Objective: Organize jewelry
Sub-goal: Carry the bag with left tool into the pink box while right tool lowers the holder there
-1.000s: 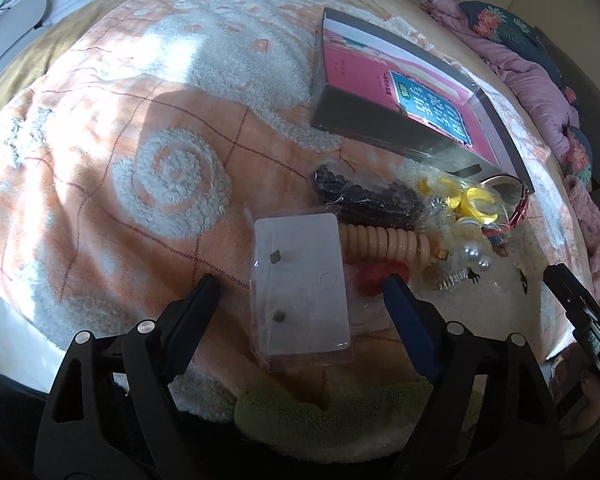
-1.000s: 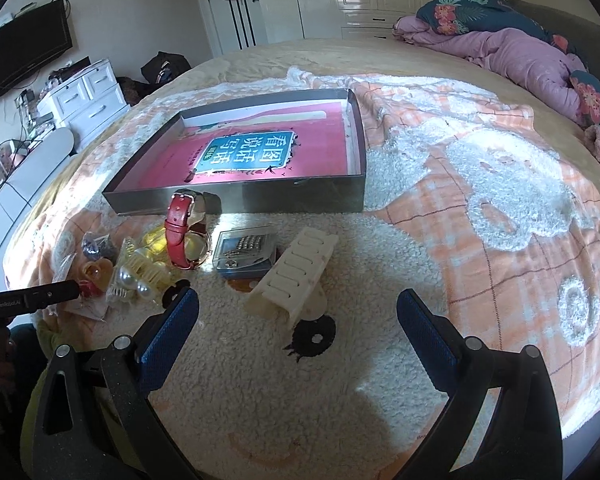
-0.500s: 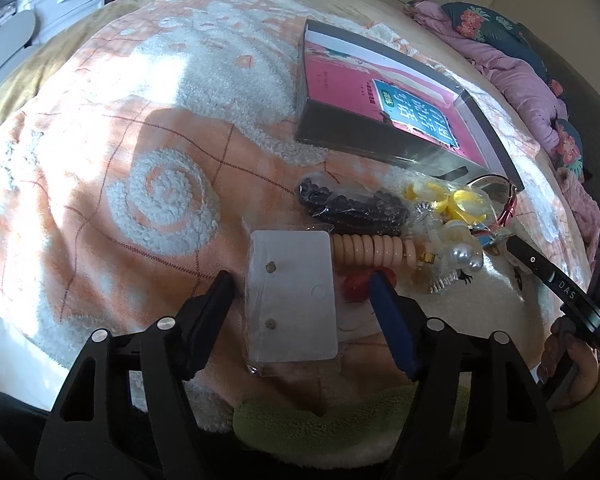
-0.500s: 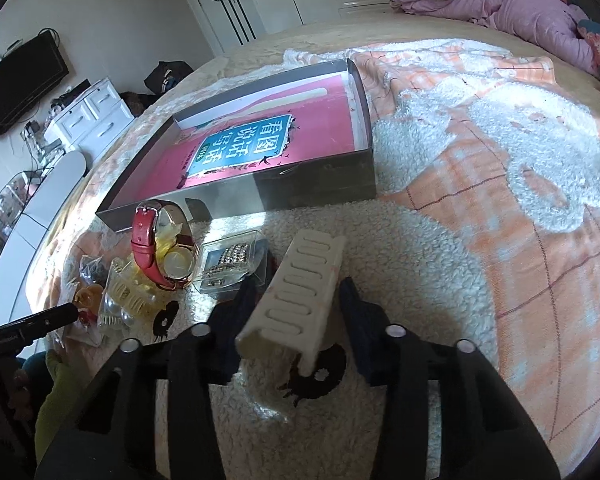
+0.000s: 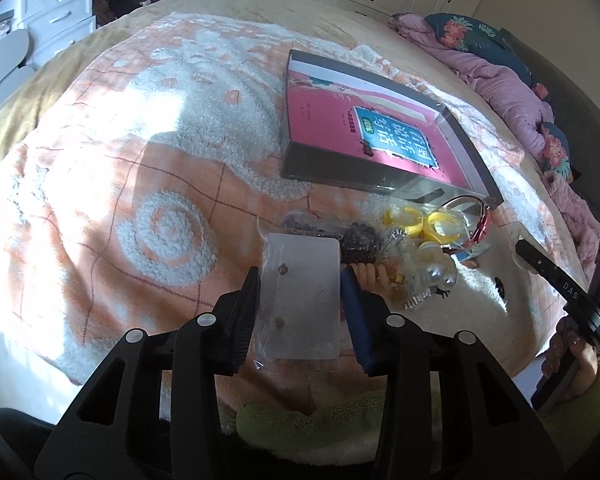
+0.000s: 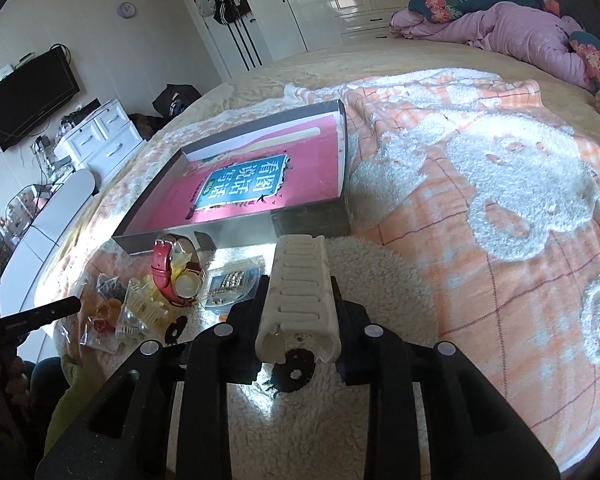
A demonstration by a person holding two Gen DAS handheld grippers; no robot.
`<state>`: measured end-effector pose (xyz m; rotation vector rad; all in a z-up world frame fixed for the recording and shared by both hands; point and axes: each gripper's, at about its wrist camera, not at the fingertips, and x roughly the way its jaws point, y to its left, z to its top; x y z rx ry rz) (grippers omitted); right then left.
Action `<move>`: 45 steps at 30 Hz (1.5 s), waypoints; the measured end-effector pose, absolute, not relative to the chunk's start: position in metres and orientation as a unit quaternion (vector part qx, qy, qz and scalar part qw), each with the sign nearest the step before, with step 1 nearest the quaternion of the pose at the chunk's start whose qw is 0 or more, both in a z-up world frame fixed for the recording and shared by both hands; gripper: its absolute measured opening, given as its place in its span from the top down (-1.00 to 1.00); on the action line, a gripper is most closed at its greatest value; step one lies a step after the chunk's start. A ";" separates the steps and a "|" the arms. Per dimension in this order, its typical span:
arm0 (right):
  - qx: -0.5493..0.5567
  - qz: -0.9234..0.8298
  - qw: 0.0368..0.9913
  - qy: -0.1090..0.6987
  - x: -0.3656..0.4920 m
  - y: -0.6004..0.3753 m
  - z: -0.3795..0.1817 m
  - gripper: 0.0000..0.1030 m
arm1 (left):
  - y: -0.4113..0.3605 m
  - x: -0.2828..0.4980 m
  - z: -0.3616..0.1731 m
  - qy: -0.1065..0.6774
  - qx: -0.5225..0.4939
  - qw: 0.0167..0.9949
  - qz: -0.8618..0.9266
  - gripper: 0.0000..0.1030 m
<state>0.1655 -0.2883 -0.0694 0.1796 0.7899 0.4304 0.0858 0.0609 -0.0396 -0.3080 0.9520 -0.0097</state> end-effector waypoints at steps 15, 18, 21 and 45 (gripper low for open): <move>0.063 0.238 0.910 0.335 0.196 -0.269 -0.031 0.50 | 0.057 0.131 -0.006 0.435 -0.125 0.892 -0.008 0.37; 0.058 0.240 0.911 0.331 0.209 -0.262 -0.026 0.50 | 0.054 0.144 -0.001 0.430 -0.124 0.894 -0.012 0.37; 0.051 0.240 0.911 0.331 0.222 -0.256 -0.023 0.50 | 0.052 0.157 0.002 0.428 -0.122 0.895 -0.017 0.37; 0.034 0.214 0.898 0.383 0.294 -0.231 -0.058 0.50 | 0.034 0.242 -0.030 0.453 -0.089 0.887 -0.016 0.37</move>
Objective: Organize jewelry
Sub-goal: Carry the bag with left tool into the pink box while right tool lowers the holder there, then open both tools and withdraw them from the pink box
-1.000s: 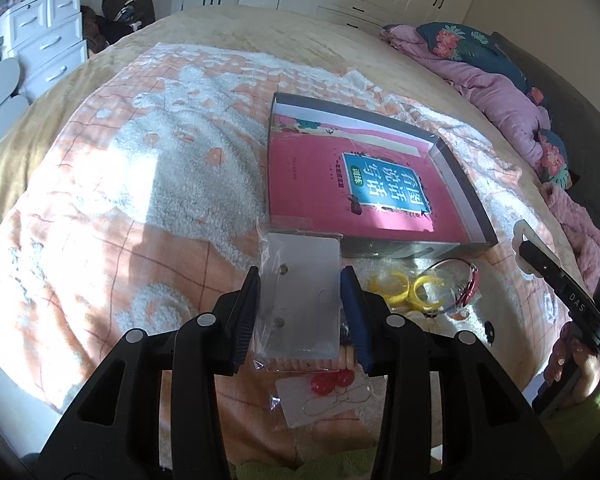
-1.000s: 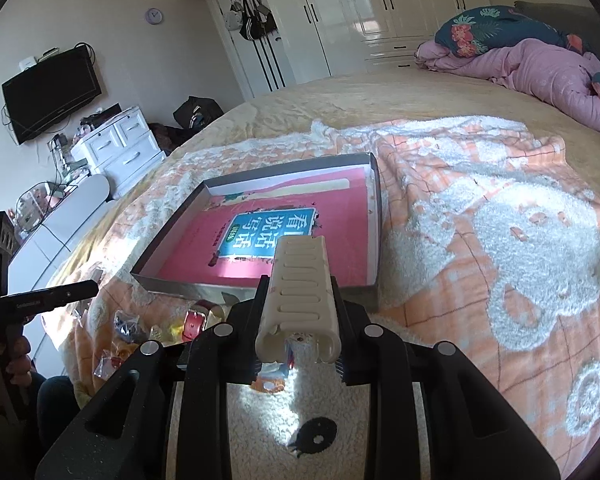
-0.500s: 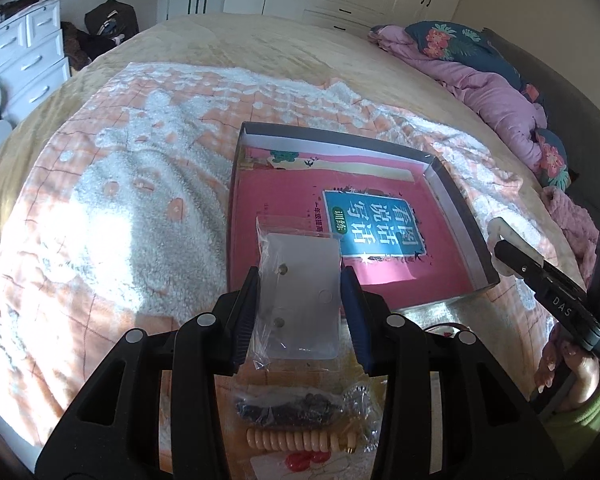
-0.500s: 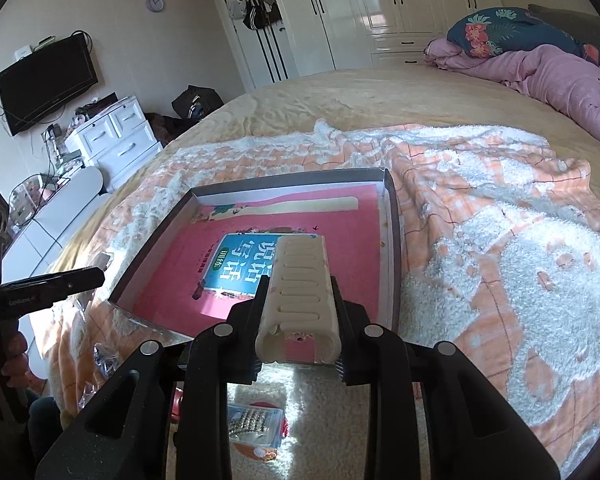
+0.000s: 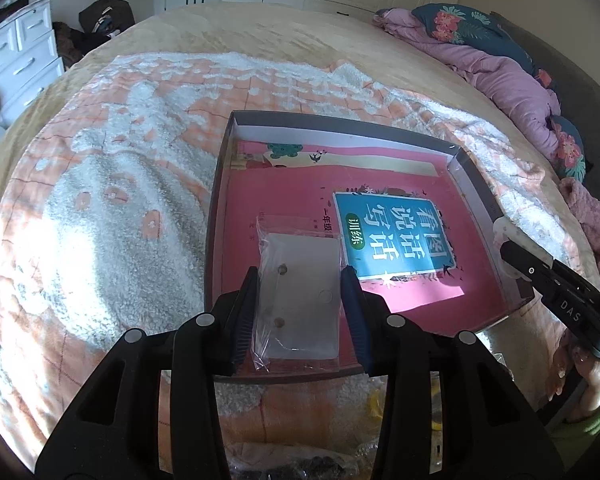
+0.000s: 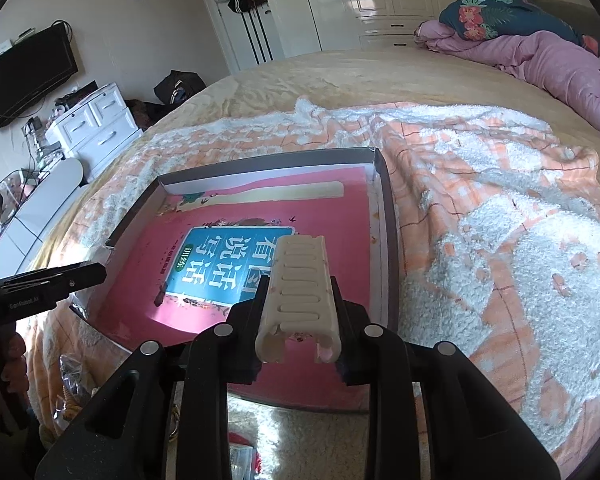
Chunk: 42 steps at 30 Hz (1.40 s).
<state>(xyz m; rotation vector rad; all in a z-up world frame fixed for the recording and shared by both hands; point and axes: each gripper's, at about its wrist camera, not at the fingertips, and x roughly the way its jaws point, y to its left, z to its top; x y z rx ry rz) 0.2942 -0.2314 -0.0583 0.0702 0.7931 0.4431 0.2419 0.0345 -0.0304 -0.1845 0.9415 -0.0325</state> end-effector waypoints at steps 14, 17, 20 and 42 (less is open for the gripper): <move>0.030 0.189 0.899 0.395 0.309 -0.226 -0.073 0.46 | 0.024 0.252 -0.049 0.455 -0.066 0.888 -0.012 0.34; 0.034 0.188 0.900 0.392 0.308 -0.227 -0.072 0.37 | 0.024 0.253 -0.050 0.455 -0.065 0.888 -0.011 0.30; 0.038 0.186 0.904 0.383 0.302 -0.230 -0.068 0.15 | 0.024 0.252 -0.050 0.453 -0.067 0.889 -0.010 0.19; 0.091 0.172 0.925 0.325 0.235 -0.266 -0.026 -0.64 | 0.040 0.215 -0.013 0.410 -0.063 0.909 0.040 -0.81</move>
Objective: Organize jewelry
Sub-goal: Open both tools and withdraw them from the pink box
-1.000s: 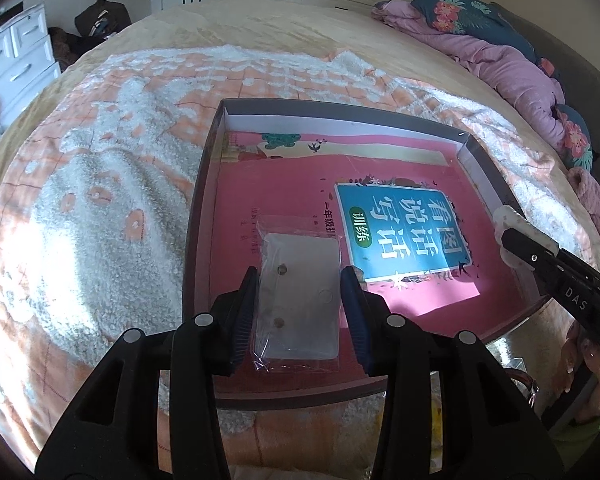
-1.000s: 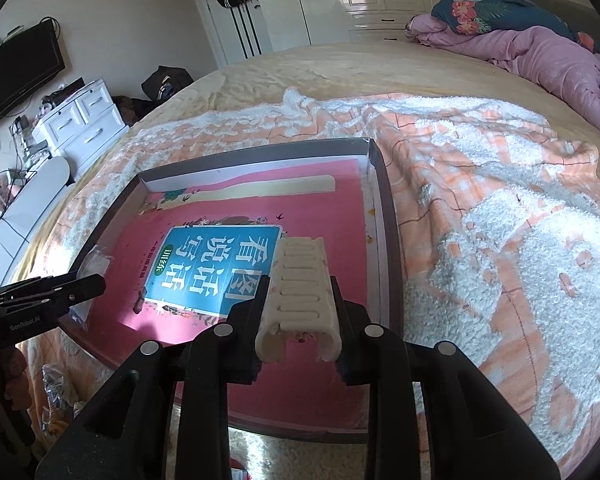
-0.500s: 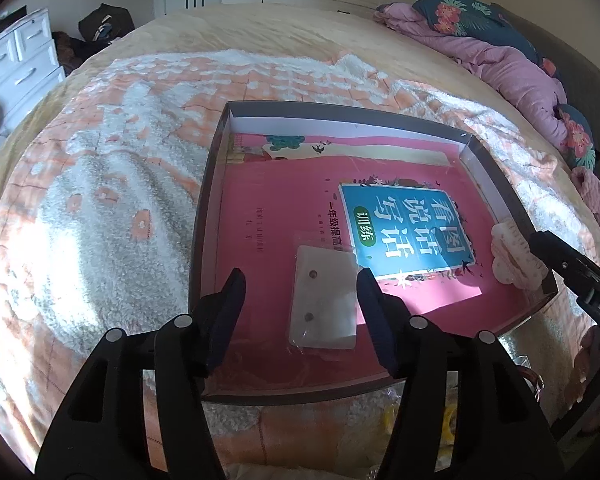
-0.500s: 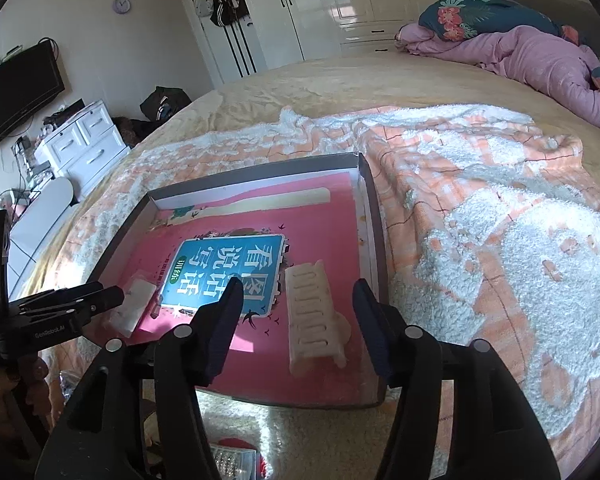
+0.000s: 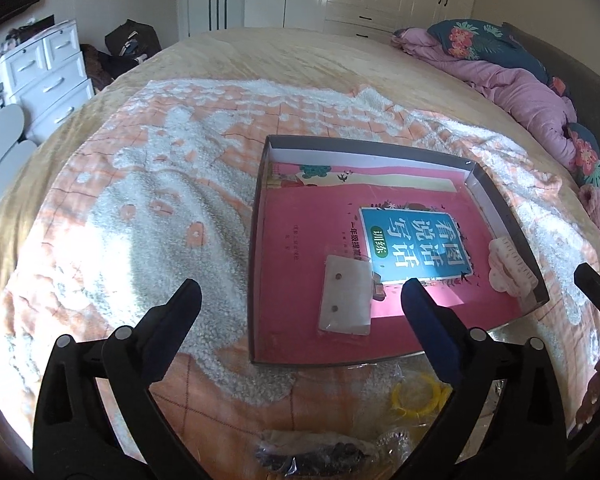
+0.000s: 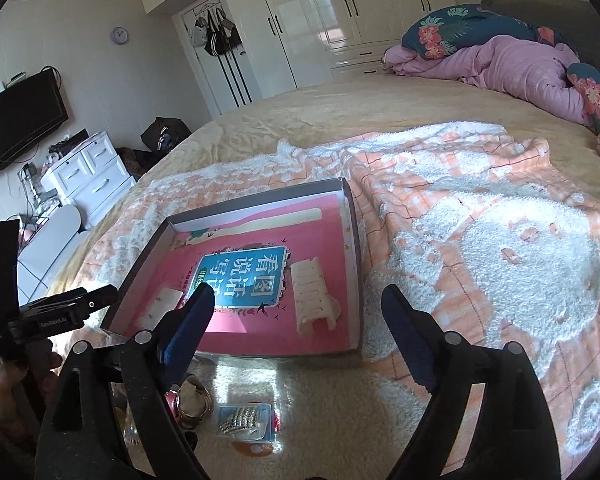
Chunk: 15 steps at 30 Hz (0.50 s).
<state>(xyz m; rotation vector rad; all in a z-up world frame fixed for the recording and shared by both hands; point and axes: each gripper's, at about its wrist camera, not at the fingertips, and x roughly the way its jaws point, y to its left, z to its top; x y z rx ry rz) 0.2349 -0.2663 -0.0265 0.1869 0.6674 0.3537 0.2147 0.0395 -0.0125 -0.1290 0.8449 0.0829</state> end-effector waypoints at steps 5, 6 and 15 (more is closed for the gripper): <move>0.092 0.171 0.929 0.316 0.224 -0.271 -0.016 -0.65 | 0.047 0.199 0.001 0.398 -0.075 0.913 0.044 -0.81; 0.093 0.172 0.929 0.314 0.222 -0.272 -0.014 -0.65 | 0.049 0.196 0.003 0.395 -0.078 0.915 0.043 -0.81; 0.089 0.185 0.933 0.296 0.202 -0.274 0.005 -0.65 | 0.057 0.167 0.022 0.377 -0.082 0.921 0.050 -0.82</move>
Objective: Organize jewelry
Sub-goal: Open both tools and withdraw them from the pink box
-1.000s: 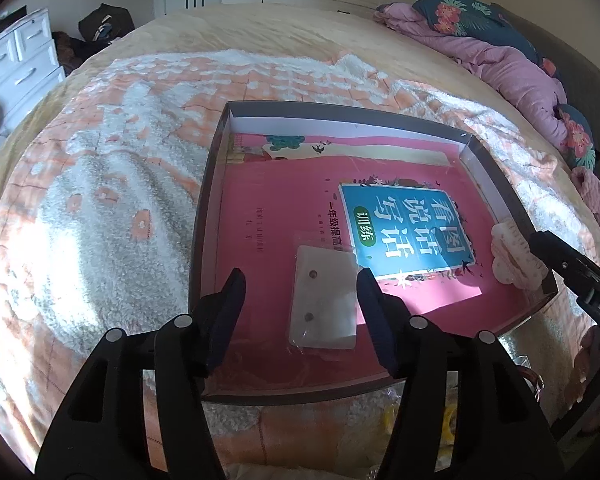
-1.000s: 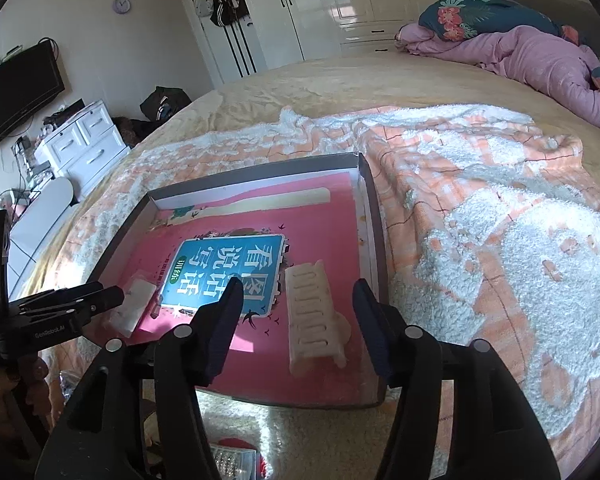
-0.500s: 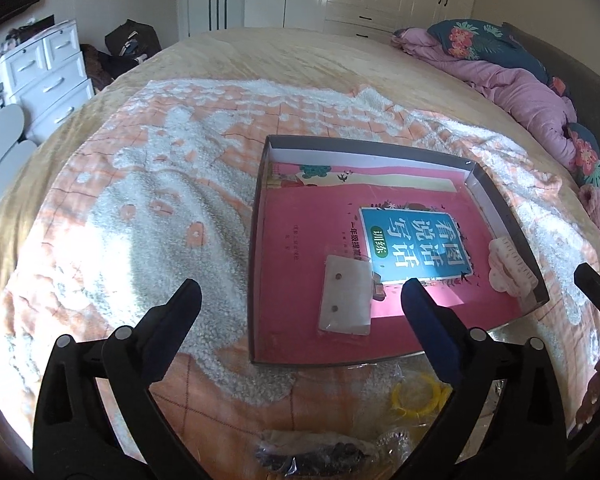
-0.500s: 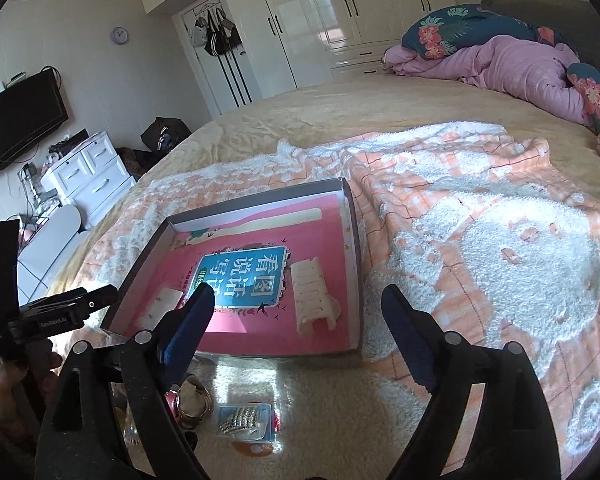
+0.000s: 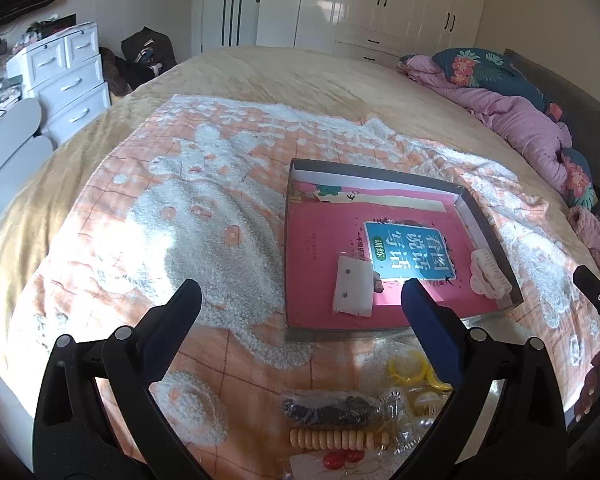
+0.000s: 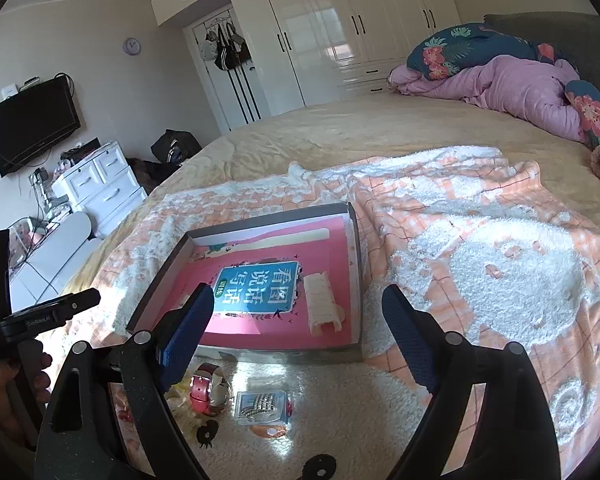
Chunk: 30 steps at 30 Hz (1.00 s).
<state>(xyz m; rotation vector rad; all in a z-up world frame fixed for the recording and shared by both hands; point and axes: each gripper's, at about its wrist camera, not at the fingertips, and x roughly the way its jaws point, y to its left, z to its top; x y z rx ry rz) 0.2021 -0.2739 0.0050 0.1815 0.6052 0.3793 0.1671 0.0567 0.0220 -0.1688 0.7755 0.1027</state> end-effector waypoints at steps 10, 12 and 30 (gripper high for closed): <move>0.074 0.202 0.934 0.285 0.181 -0.270 0.019 -0.65 | 0.057 0.142 0.037 0.365 -0.080 0.926 0.048 -0.82; 0.068 0.206 0.934 0.284 0.176 -0.268 0.021 -0.66 | 0.058 0.136 0.038 0.363 -0.082 0.927 0.045 -0.81; 0.027 0.238 0.926 0.291 0.139 -0.248 0.020 -0.76 | 0.056 0.102 0.033 0.376 -0.071 0.923 0.038 -0.82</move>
